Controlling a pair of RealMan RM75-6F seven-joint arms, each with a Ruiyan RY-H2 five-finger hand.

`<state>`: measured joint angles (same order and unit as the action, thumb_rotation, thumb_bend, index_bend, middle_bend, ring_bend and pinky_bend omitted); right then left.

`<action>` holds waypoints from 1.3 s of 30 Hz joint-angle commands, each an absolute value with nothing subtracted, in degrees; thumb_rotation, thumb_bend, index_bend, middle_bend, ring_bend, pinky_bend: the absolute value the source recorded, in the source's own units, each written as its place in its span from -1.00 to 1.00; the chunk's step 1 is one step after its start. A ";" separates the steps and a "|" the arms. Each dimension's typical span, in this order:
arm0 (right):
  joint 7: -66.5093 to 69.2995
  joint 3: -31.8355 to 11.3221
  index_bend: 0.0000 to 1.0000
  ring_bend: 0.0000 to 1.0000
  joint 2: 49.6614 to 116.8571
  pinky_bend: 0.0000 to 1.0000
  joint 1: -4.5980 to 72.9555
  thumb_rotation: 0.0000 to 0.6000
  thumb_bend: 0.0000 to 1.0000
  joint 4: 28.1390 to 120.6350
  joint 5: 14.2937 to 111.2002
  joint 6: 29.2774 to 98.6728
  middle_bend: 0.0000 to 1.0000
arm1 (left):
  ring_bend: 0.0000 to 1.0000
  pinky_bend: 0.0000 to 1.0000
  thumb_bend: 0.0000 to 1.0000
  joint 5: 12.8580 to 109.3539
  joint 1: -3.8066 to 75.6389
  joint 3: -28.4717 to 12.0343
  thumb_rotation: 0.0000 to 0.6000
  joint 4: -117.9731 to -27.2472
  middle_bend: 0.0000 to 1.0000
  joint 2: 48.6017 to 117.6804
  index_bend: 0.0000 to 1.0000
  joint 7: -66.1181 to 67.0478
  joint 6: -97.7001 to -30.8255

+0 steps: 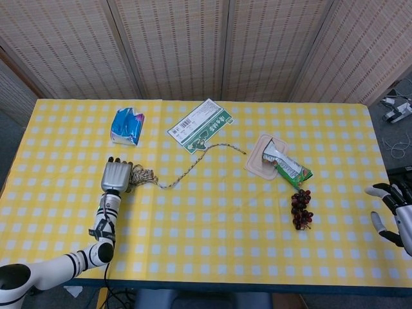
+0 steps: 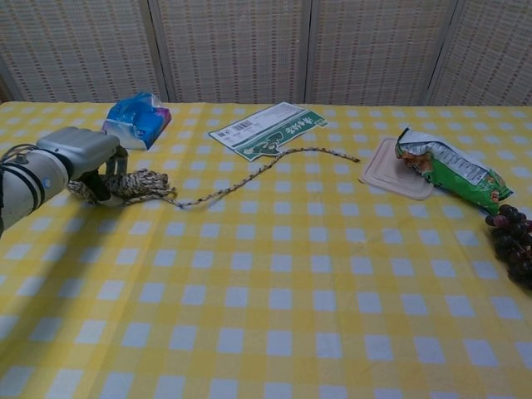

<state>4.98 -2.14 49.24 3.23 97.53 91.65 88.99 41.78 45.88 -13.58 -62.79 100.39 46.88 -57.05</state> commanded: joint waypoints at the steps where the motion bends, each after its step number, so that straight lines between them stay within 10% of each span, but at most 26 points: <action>1: 5.05 -2.18 -0.40 -0.75 49.24 -0.72 3.15 1.00 -0.18 97.49 91.44 88.94 -0.46 | -0.43 -0.66 -0.52 42.33 46.16 -13.44 0.71 -61.62 -0.07 101.02 0.08 46.13 -56.76; 10: 4.96 -2.37 -0.40 -0.75 49.21 -0.71 3.26 1.00 -0.18 97.66 91.30 88.62 -0.46 | -0.26 -0.64 -0.52 43.67 46.27 -13.45 0.64 -60.06 0.16 101.32 0.25 43.99 -56.14; 18: 4.69 -2.49 -0.40 -0.75 48.96 -0.71 3.06 1.00 -0.18 98.17 91.41 89.00 -0.46 | -0.05 -0.52 -0.52 49.56 44.55 -12.73 0.20 -61.23 0.36 98.66 0.38 35.90 -56.11; 39: -2.16 -4.37 -0.40 -0.74 45.11 -0.67 11.72 1.00 -0.17 106.93 95.42 78.37 -0.46 | 0.11 -0.07 -0.52 78.05 37.24 -10.15 0.34 -83.28 0.44 77.43 0.42 12.89 -71.19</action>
